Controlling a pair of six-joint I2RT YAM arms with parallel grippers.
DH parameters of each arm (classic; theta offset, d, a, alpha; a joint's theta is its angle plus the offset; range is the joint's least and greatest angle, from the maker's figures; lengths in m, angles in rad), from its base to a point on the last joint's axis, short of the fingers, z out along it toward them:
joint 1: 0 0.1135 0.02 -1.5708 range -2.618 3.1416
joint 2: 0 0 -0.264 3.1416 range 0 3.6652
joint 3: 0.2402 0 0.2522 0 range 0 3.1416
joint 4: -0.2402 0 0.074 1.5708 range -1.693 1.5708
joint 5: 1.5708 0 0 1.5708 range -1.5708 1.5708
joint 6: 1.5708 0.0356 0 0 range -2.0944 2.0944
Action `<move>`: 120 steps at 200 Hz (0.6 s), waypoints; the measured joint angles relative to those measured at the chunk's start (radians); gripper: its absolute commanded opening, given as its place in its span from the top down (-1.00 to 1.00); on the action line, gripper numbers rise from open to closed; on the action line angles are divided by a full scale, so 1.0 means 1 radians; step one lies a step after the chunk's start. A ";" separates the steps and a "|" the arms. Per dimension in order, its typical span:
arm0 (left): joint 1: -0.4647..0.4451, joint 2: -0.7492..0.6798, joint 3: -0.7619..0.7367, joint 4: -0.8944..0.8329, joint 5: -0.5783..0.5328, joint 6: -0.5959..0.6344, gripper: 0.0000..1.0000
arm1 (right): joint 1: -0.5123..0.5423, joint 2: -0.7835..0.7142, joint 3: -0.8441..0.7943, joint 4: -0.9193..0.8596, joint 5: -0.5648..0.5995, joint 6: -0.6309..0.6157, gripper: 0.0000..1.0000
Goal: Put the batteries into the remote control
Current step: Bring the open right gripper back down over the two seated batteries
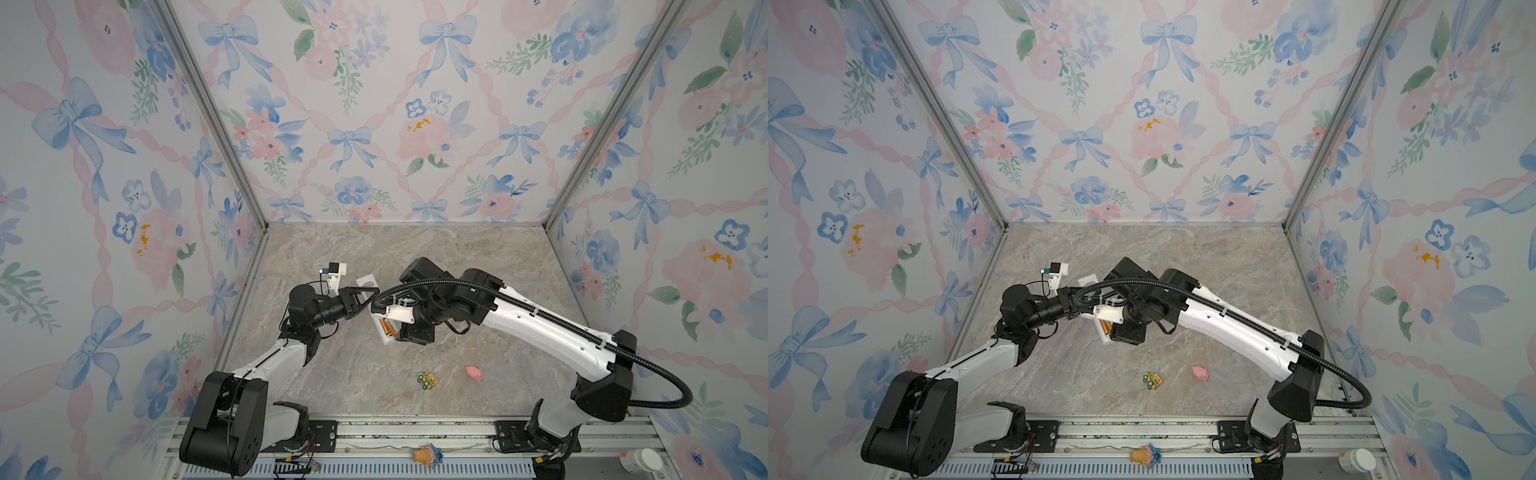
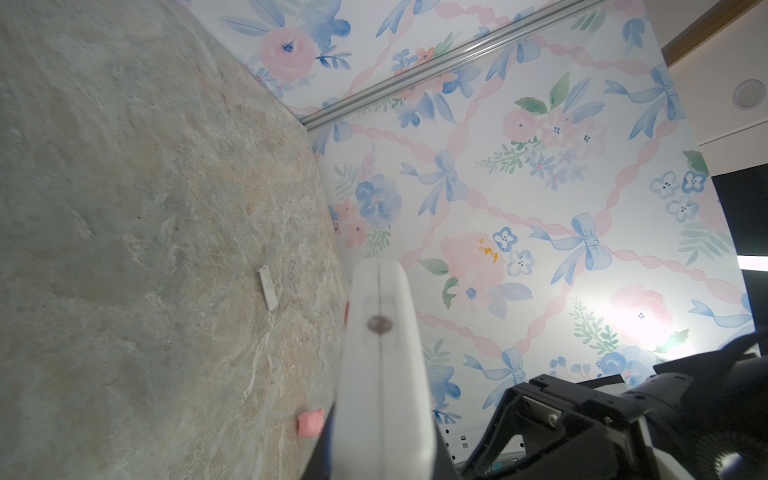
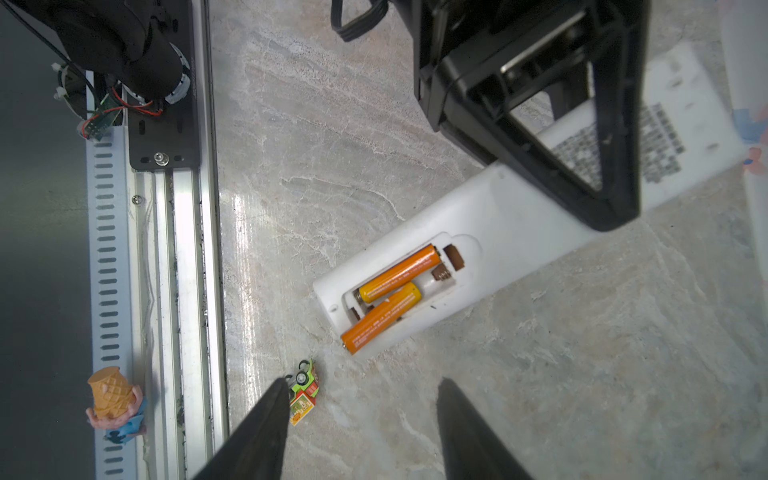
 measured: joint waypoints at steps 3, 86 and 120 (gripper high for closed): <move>0.000 0.000 0.000 0.000 0.000 0.000 1.00 | 0.000 0.002 0.000 -0.001 0.000 -0.006 0.03; 0.000 0.000 0.009 0.000 0.011 -0.008 1.00 | 0.012 0.055 0.000 -0.013 0.023 -0.052 0.37; 0.000 0.000 0.009 0.000 0.014 -0.007 1.00 | 0.022 0.057 0.000 -0.013 0.030 -0.057 0.46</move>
